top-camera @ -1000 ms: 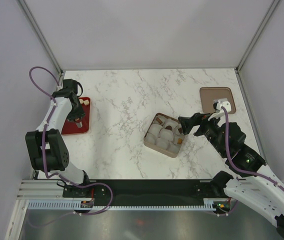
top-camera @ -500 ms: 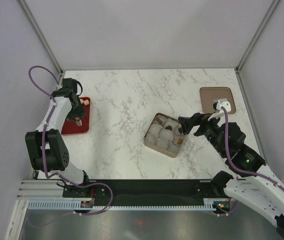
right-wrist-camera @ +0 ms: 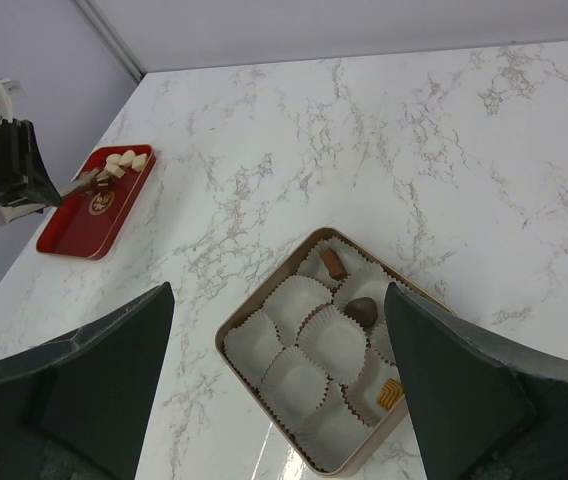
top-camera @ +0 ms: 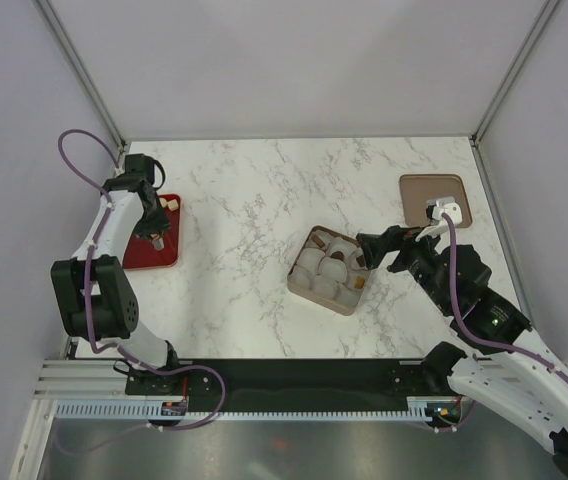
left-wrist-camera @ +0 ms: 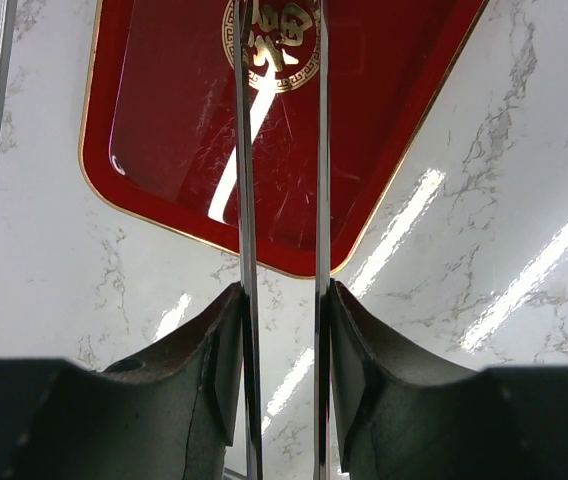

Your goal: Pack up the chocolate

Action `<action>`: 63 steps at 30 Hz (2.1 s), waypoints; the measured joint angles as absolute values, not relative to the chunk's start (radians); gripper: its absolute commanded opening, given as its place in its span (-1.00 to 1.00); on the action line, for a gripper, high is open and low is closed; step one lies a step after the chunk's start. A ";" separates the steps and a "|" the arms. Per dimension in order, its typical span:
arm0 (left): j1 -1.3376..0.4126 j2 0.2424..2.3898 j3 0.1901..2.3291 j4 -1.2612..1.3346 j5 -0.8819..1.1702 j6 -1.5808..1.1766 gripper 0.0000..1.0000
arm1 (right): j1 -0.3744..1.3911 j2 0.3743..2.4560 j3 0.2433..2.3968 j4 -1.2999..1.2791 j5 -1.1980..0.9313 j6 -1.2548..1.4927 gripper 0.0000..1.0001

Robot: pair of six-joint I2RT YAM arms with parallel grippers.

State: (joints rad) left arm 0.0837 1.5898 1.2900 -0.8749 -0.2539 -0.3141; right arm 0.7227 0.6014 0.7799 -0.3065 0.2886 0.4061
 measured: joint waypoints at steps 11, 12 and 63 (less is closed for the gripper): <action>0.084 1.612 1.297 -0.882 -0.254 -0.313 -0.28 | 0.723 0.601 0.779 -0.307 0.294 0.404 0.90; 0.084 1.612 1.297 -0.883 -0.254 -0.313 -0.28 | 0.723 0.601 0.779 -0.307 0.294 0.404 0.90; -0.952 1.490 1.539 -0.987 -0.017 -0.427 -0.42 | 0.722 0.555 0.896 -0.426 0.556 0.354 0.89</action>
